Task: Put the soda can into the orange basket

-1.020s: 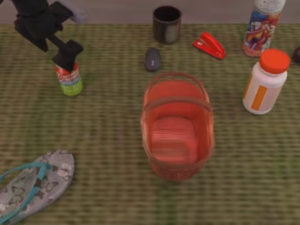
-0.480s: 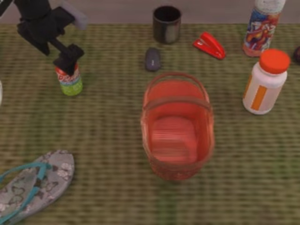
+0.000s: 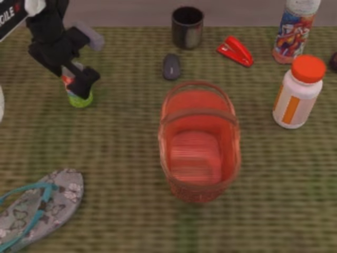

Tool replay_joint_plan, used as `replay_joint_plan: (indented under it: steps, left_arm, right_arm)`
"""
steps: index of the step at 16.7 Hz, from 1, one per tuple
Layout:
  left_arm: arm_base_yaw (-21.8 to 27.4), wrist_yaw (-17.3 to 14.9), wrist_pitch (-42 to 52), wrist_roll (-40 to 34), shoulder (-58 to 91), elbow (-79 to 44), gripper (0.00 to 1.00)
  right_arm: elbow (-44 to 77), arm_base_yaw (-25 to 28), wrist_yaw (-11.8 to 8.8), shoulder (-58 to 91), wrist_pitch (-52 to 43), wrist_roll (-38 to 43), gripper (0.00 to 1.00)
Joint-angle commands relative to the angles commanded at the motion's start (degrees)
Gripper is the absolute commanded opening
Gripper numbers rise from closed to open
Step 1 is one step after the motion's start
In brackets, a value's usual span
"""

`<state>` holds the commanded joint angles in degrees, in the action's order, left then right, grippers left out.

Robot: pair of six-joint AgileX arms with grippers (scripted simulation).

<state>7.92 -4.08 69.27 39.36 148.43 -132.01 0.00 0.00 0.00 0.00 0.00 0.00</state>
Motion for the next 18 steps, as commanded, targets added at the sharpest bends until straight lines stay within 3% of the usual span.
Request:
replay_joint_plan:
  steps: [3, 16, 18]
  left_arm:
    - [0.0, 0.0, 0.0, 0.0, 0.0, 0.0, 1.00]
    - [0.0, 0.0, 0.0, 0.0, 0.0, 0.0, 0.02]
    - [0.0, 0.0, 0.0, 0.0, 0.0, 0.0, 0.00]
  right_arm:
    - [0.0, 0.0, 0.0, 0.0, 0.0, 0.0, 1.00]
    - [0.0, 0.0, 0.0, 0.0, 0.0, 0.0, 1.00]
    - [0.0, 0.0, 0.0, 0.0, 0.0, 0.0, 1.00]
